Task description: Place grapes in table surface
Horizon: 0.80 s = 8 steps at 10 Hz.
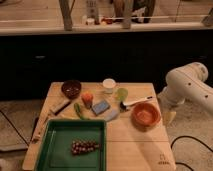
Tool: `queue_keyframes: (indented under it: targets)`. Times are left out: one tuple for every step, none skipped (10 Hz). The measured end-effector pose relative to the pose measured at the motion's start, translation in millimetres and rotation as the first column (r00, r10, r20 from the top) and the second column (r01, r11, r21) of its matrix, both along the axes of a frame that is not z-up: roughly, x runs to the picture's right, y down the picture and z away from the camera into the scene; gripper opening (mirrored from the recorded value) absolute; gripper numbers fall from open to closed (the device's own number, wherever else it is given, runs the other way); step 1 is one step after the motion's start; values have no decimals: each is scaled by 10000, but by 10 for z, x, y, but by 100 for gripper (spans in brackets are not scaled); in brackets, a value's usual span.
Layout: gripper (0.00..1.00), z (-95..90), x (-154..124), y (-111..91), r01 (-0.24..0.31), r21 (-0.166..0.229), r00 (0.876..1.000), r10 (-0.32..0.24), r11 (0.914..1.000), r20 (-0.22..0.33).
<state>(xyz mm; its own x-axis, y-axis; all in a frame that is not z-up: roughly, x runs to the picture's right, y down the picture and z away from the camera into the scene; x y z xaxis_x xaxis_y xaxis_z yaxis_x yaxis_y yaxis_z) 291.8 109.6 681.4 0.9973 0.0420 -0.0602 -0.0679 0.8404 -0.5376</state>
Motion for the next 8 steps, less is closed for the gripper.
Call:
queue_keyframes:
  targets:
    - [80,0,0,0,0,1,10000,0,10000,0]
    - [80,0,0,0,0,0,10000,0,10000,0]
    - [80,0,0,0,0,0,10000,0,10000,0]
    - [80,0,0,0,0,0,10000,0,10000,0]
    - [80,-2,-6,12,29,-15,10000,-29,10000,-14]
    - [80,-21,-44,26,158,-20,9998,-158,9999,-82]
    - [80,-34,-184,40,306,-48,9995,-307,9995,-79]
    - [80,-42,-269,45,434,-54,9990,-435,9990,-67]
